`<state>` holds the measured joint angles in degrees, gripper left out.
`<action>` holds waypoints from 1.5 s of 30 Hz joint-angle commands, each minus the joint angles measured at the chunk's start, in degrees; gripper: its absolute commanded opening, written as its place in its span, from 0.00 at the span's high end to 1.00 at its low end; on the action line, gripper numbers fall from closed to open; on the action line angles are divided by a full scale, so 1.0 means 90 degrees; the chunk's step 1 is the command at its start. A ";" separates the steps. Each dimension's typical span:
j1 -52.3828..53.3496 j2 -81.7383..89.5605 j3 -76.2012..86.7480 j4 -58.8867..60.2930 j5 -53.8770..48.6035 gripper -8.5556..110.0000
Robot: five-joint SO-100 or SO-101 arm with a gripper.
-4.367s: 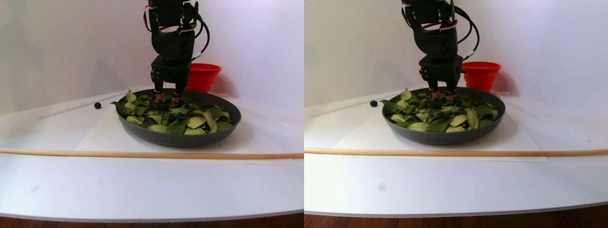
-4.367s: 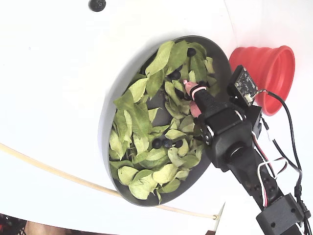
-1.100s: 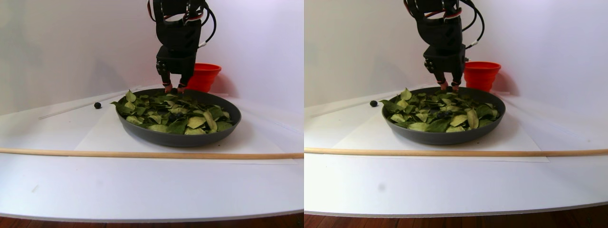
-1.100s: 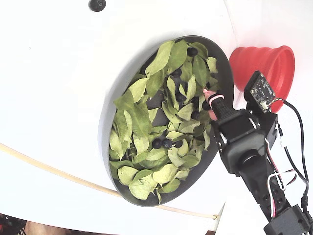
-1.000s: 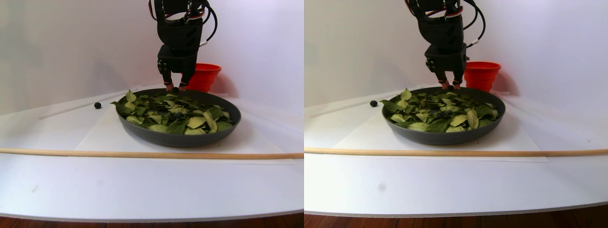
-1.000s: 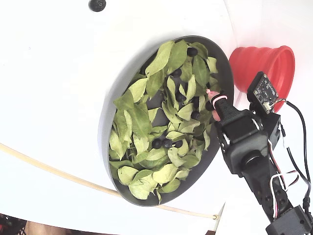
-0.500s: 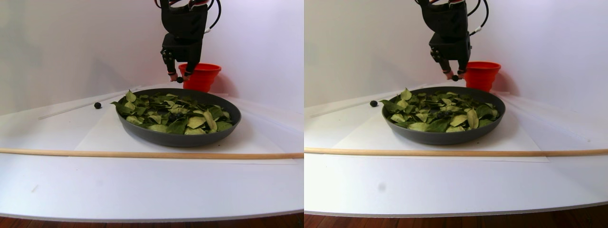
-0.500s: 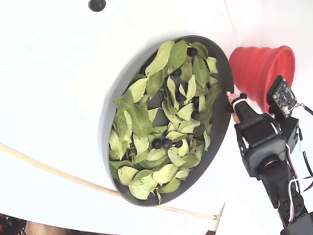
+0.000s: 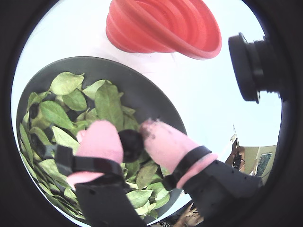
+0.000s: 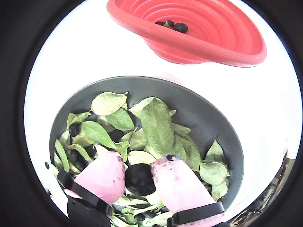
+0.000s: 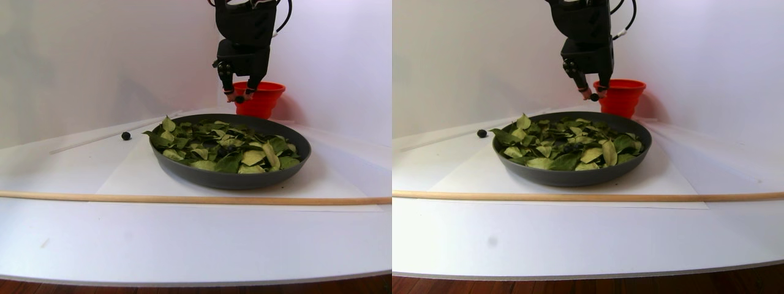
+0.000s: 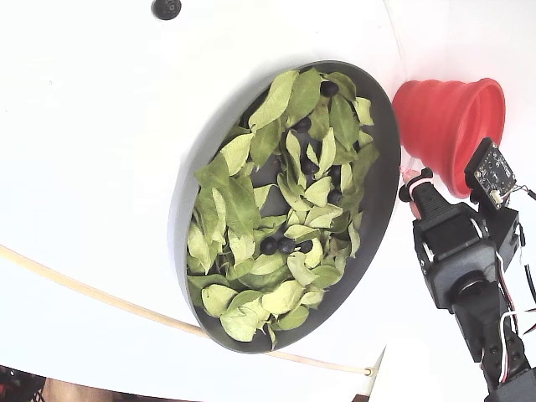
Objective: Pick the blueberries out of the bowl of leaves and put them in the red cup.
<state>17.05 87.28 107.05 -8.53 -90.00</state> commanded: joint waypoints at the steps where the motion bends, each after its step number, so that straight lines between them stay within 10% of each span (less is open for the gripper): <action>1: 0.0225 0.0947 -0.0371 0.0000 -0.0078 0.84; 45: 0.0801 -0.0430 -0.2754 0.0127 -0.0215 0.84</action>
<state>21.88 82.27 87.98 -7.21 -92.29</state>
